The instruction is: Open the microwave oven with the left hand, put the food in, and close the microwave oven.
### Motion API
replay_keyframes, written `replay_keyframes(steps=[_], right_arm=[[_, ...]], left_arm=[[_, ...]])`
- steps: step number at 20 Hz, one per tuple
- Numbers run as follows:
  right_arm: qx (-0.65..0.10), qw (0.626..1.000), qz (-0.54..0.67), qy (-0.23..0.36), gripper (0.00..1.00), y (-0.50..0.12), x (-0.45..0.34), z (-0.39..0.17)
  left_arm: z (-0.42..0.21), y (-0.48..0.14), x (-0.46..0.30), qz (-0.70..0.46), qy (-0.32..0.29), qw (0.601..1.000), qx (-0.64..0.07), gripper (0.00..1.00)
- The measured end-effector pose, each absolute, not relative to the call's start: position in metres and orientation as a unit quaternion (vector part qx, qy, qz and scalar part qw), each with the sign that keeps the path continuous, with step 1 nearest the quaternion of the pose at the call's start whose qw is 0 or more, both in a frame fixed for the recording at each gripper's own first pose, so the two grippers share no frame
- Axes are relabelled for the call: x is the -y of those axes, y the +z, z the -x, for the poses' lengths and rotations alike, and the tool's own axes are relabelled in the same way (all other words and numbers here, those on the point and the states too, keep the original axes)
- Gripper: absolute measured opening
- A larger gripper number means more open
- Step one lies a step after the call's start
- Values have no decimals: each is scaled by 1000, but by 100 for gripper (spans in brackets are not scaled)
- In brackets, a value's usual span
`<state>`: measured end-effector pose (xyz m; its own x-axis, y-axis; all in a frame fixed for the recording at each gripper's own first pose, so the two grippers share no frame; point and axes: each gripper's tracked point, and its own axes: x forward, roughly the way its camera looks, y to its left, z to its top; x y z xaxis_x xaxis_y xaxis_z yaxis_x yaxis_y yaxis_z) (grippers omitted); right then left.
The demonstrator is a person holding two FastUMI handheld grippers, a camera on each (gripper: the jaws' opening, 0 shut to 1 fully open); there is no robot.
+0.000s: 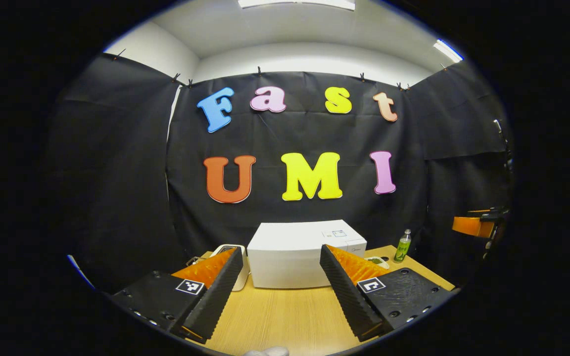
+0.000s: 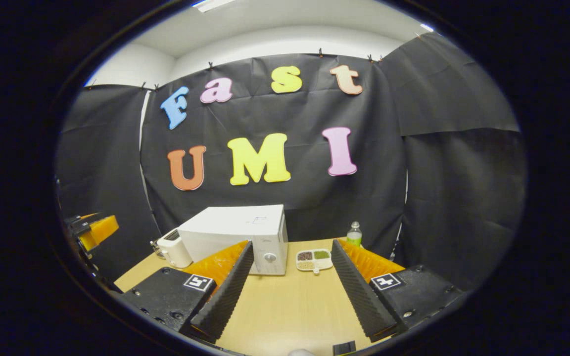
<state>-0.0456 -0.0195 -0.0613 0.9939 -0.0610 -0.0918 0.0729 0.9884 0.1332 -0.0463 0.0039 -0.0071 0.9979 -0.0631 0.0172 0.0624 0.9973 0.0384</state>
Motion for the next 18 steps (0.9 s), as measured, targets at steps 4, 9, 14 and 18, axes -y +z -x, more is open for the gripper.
replay_keyframes(steps=[4,9,14,18], right_arm=[[-20,997,-68,-34,92,-41,16,47],[-9,998,-55,-30,92,-26,7,46],[-10,998,-50,-25,92,-20,0,39],[-11,999,-46,-26,92,-17,1,35]], left_arm=[[52,10,-11,-19,-26,999,20,96],[45,15,-6,-5,-32,999,21,96],[40,17,5,-10,-41,999,24,96],[36,16,14,-17,-47,998,26,96]])
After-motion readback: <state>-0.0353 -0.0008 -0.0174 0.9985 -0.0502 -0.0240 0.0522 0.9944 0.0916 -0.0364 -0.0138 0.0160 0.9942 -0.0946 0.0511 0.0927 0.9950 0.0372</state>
